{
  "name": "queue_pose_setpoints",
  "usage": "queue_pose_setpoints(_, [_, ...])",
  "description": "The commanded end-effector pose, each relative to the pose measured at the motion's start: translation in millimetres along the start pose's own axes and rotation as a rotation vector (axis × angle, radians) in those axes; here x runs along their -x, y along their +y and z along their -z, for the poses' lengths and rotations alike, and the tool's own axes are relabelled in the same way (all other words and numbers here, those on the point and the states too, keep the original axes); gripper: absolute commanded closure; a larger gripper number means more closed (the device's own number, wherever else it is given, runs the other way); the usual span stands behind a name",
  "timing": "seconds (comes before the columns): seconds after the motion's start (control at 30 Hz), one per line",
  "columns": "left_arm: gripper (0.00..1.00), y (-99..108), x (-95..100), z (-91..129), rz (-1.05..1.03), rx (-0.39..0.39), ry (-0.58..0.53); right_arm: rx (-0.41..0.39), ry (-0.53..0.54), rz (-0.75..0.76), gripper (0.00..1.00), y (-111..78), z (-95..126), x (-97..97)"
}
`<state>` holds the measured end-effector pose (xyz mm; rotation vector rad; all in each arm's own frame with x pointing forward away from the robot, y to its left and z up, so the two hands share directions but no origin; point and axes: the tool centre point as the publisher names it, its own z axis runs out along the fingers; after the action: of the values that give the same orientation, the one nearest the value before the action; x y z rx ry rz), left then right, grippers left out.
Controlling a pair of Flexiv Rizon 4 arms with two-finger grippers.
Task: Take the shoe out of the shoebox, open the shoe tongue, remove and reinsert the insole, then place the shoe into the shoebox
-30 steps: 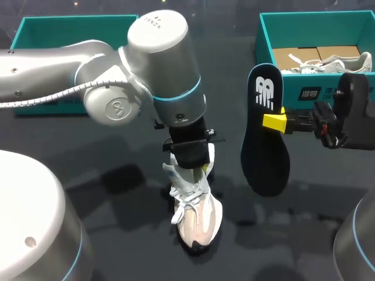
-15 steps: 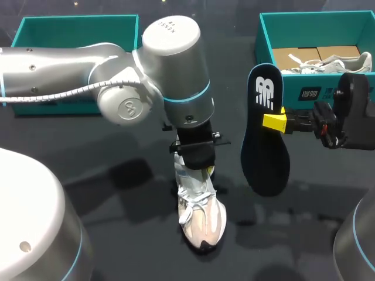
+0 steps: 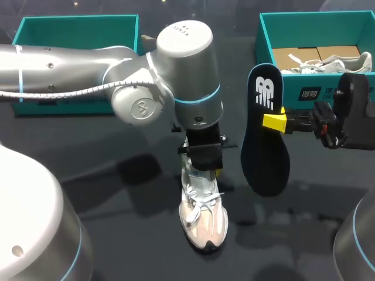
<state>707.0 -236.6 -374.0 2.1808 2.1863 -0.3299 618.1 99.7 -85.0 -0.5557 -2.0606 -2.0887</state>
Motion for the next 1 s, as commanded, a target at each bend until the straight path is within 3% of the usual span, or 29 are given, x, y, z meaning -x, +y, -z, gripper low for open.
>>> queue_pose_setpoints(0.03, [0.6, 4, 4.4, -5, 0.0, -0.004, 0.002, 0.0, -0.002, 0.0, 1.0, -0.9, -1, -0.9])
queue_pose_setpoints(0.13, [0.51, 5, 5.8, -2, -0.002, 0.0, -0.013, 0.0, -0.002, 0.0, 1.0, -0.9, -1, -0.9])
queue_pose_setpoints(0.23, [0.14, 5, 7.0, 4, 0.004, 0.011, -0.049, 0.0, -0.002, 0.0, 1.0, -0.9, -1, -0.9])
queue_pose_setpoints(0.3, [0.01, 6, 7.4, 12, 0.014, 0.017, -0.087, 0.0, -0.002, 0.0, 1.0, -0.9, -1, -0.9])
queue_pose_setpoints(0.6, [0.0, 11, 13.5, 59, 0.071, 0.055, -0.321, 0.0, -0.002, 0.0, 1.0, -0.9, -1, -0.9])
queue_pose_setpoints(0.77, [0.0, 9, 22.2, 104, 0.047, 0.082, -0.493, 0.0, -0.002, 0.0, 1.0, -0.9, -1, -0.9])
queue_pose_setpoints(1.0, [0.0, 9, 22.2, 104, 0.047, 0.082, -0.493, 0.0, -0.002, 0.0, 1.0, -0.9, -1, -0.9])
